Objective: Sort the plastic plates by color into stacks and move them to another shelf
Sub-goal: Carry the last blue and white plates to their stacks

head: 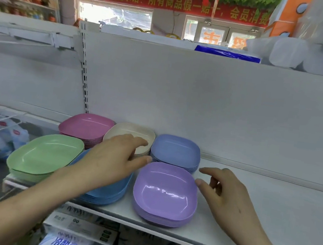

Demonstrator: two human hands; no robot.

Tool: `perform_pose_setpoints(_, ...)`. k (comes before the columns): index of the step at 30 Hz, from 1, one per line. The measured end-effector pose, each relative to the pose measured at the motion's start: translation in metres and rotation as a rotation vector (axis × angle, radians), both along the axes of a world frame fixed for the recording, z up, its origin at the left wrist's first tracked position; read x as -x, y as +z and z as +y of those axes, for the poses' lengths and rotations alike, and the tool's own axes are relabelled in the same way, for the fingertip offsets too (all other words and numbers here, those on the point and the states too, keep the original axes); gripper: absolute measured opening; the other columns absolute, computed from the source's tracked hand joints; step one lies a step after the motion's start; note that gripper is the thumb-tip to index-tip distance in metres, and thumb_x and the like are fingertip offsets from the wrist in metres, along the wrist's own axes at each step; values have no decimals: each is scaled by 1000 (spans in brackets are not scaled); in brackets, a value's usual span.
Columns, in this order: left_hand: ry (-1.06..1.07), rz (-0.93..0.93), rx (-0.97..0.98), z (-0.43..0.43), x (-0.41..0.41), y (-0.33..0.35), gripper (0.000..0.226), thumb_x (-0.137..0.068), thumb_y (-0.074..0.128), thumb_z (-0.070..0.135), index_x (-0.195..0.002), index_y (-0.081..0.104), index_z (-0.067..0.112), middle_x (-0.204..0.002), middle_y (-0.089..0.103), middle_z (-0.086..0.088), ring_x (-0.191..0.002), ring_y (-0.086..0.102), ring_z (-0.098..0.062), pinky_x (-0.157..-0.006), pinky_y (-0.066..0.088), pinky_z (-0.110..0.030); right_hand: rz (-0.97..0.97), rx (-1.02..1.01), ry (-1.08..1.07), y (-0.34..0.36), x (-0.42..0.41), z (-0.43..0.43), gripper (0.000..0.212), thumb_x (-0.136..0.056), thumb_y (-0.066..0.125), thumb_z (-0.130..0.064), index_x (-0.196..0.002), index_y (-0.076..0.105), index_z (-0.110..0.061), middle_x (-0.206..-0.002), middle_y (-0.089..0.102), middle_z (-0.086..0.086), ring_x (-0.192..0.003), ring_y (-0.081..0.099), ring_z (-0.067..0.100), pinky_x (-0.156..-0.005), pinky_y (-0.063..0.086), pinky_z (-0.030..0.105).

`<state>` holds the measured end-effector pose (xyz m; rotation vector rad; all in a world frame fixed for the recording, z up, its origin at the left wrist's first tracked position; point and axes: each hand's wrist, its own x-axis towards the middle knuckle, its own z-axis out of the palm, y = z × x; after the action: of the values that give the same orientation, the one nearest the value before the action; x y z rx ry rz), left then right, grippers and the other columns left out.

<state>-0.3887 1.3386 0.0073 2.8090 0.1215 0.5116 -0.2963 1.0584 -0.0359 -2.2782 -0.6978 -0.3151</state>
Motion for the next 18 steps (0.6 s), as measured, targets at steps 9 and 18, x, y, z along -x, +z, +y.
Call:
perform_pose_setpoints(9, -109, -42, -40, -7, 35, -19, 78, -88, 30, 81, -145, 50, 32, -124, 51, 15, -116, 48, -11, -101, 44, -34, 52, -85, -27, -1, 38, 4, 38, -92, 64, -45, -127, 65, -30, -105, 60, -17, -94, 59, -3, -75, 43, 16)
perform_pose_setpoints(18, -151, 89, -176, -7, 42, -28, 104, -73, 18, 99, -158, 20, 39, -153, 35, 15, -141, 29, -12, -116, 31, -38, 211, -105, -50, 0, 78, 12, 70, -86, 64, -62, -146, 50, -28, -130, 59, -17, -106, 62, -8, -83, 48, 11)
